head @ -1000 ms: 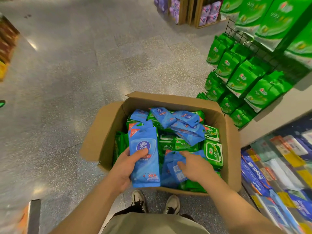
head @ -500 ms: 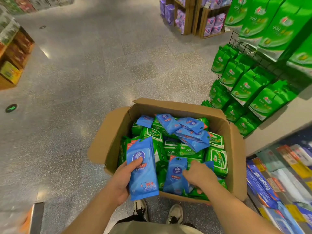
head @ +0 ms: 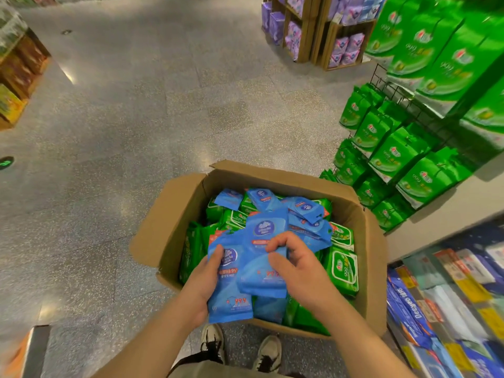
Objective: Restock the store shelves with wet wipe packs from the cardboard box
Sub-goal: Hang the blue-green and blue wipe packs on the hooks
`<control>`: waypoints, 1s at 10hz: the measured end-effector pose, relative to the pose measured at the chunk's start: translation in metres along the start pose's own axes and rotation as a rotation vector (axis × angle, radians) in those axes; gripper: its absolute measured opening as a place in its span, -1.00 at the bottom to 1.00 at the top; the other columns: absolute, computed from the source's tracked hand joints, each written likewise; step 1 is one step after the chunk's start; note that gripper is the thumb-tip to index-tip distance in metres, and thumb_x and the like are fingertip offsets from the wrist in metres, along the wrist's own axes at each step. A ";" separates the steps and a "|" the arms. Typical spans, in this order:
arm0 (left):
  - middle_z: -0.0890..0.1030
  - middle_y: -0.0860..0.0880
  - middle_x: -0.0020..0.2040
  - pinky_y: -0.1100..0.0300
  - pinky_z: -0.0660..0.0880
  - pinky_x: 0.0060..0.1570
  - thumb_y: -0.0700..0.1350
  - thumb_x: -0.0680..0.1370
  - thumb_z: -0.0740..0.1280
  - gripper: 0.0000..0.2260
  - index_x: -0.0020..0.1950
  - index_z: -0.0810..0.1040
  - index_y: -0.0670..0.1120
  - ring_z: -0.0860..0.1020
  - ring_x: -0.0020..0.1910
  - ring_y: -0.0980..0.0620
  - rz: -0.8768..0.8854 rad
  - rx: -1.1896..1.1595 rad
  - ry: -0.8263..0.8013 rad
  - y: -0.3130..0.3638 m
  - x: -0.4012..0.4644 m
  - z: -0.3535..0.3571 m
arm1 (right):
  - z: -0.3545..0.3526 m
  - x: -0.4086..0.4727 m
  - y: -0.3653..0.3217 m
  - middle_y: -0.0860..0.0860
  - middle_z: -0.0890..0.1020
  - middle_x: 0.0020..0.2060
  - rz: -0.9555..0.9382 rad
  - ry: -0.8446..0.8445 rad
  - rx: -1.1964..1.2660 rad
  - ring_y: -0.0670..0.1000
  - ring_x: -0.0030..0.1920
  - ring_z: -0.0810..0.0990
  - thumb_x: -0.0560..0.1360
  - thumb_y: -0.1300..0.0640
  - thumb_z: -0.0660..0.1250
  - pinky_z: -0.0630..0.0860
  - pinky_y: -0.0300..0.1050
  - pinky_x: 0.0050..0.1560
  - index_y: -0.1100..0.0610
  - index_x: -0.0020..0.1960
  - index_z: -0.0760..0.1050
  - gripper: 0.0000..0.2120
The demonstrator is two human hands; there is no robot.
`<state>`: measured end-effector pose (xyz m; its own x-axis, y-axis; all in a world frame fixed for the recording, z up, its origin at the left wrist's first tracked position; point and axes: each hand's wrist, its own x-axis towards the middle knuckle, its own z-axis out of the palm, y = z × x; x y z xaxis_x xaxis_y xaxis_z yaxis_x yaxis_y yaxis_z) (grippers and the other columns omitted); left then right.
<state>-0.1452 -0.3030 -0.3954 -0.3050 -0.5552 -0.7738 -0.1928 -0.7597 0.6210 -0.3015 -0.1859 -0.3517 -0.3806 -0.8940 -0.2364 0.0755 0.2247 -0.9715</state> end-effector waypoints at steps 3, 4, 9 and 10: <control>0.73 -0.22 0.06 0.05 0.66 -0.29 0.39 0.59 -0.01 -0.33 0.18 0.66 -0.07 0.74 -0.13 -0.15 -0.067 -0.201 -0.187 0.014 -0.003 0.026 | 0.022 0.020 0.024 -0.17 0.37 0.40 0.058 -0.023 -0.332 -0.27 0.36 0.42 0.50 -0.01 0.35 0.42 -0.23 0.37 -0.30 0.61 -0.06 -0.15; 0.71 -0.22 0.12 0.03 0.67 -0.20 0.31 0.57 0.16 -0.46 0.17 0.69 -0.06 0.73 -0.08 -0.15 -0.032 -0.212 -0.228 0.021 -0.003 0.019 | 0.031 0.030 0.027 -0.09 0.27 0.35 0.090 -0.071 -0.369 -0.50 0.22 0.32 0.59 0.13 0.33 0.31 -0.59 0.09 -0.22 0.63 -0.05 -0.21; 0.71 -0.22 0.12 -0.10 0.65 0.01 -0.11 0.39 0.50 -0.56 0.26 0.63 -0.15 0.71 0.03 -0.23 -0.081 -0.197 -0.051 0.052 0.061 -0.074 | 0.070 0.197 0.094 0.07 0.58 0.10 0.131 0.180 -0.741 0.13 0.21 0.49 0.51 0.00 0.46 0.42 0.05 0.28 0.10 0.32 0.54 -0.58; 0.72 -0.23 0.07 -0.05 0.66 -0.08 -0.06 0.45 0.45 -0.79 0.03 0.75 -0.11 0.72 -0.09 -0.19 -0.132 -0.227 -0.069 0.062 0.073 -0.082 | 0.103 -0.025 0.132 0.13 0.50 0.26 0.164 0.040 -0.915 0.23 0.34 0.38 0.47 -0.06 0.47 0.36 0.11 0.35 0.08 0.42 0.46 -0.43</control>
<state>-0.1025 -0.4185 -0.4241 -0.3550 -0.4278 -0.8312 -0.0239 -0.8847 0.4656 -0.1873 -0.1740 -0.4758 -0.4619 -0.8141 -0.3520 -0.6188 0.5801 -0.5297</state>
